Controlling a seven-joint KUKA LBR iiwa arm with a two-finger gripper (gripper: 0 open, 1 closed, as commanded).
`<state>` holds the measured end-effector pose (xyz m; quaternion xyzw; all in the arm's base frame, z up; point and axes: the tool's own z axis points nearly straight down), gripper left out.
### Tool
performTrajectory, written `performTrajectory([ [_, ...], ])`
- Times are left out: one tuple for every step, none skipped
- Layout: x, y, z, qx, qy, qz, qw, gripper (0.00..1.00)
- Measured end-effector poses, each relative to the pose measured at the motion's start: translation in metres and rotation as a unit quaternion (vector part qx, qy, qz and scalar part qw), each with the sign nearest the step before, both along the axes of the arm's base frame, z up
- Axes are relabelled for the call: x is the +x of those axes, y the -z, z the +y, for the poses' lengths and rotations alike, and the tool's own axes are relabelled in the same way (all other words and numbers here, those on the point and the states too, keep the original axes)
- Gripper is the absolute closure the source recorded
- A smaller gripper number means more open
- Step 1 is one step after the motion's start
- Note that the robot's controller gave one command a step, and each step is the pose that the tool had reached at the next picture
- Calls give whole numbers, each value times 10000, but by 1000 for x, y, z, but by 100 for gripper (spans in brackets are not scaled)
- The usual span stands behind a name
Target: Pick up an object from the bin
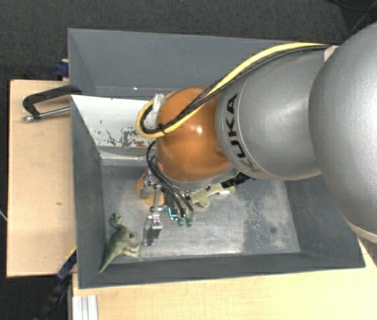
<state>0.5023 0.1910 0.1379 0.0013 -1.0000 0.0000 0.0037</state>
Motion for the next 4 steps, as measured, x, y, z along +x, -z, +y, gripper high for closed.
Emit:
performTrajectory([
  [-6,62,29,-10,-2278,-76,9737,0],
  [0,37,-7,20,-5132,-66,8583,0],
  [-11,37,46,43,-5084,-68,8611,0],
  [-6,67,40,33,-7007,-62,7134,0],
])
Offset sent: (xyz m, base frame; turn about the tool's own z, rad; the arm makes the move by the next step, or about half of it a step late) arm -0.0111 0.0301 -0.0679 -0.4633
